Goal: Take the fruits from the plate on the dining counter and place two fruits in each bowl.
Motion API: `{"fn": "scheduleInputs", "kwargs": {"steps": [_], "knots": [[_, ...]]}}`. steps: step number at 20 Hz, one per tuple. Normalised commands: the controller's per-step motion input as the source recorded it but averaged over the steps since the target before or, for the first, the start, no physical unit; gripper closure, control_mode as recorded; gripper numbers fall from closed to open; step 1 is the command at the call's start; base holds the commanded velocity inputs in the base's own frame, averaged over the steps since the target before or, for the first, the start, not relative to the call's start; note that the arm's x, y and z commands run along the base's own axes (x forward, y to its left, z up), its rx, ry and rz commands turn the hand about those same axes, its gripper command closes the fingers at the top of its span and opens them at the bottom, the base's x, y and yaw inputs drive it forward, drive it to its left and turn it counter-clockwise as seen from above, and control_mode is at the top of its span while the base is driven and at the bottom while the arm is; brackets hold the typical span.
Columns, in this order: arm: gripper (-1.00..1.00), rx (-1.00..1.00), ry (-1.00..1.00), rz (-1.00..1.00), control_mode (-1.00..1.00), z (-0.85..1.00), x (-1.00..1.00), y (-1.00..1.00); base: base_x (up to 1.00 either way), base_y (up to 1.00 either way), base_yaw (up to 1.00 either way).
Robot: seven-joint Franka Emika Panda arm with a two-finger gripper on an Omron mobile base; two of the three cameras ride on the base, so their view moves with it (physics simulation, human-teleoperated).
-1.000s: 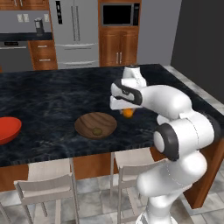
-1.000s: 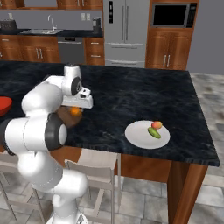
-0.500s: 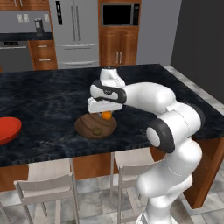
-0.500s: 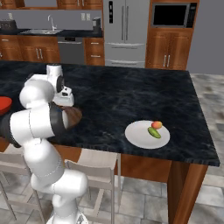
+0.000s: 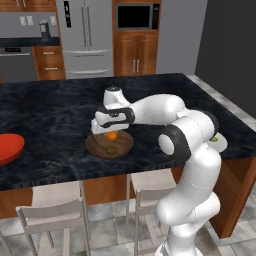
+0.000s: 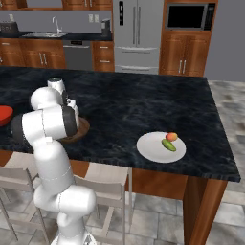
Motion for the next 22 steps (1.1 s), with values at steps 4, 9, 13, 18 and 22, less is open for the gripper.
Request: {"fn": "scheduleInputs", "kwargs": {"steps": [4,9,13,18,22], "knots": [[1.00,0.03,-0.14,0.00,-1.00,-0.56,0.00,0.00,0.00,0.00,0.00],[1.00,0.03,-0.04,0.00,-1.00,-0.38,0.00,-0.01,0.00,0.00,0.00],[-1.00,0.01,-0.12,0.00,-1.00,-0.12,0.04,-0.02,0.00,0.00,0.00],[-1.00,0.01,-0.11,0.00,-1.00,0.13,0.13,-0.05,0.00,0.00,0.00],[-1.00,0.04,-0.05,0.00,-1.00,0.35,0.19,-0.09,0.00,0.00,0.00]]}}
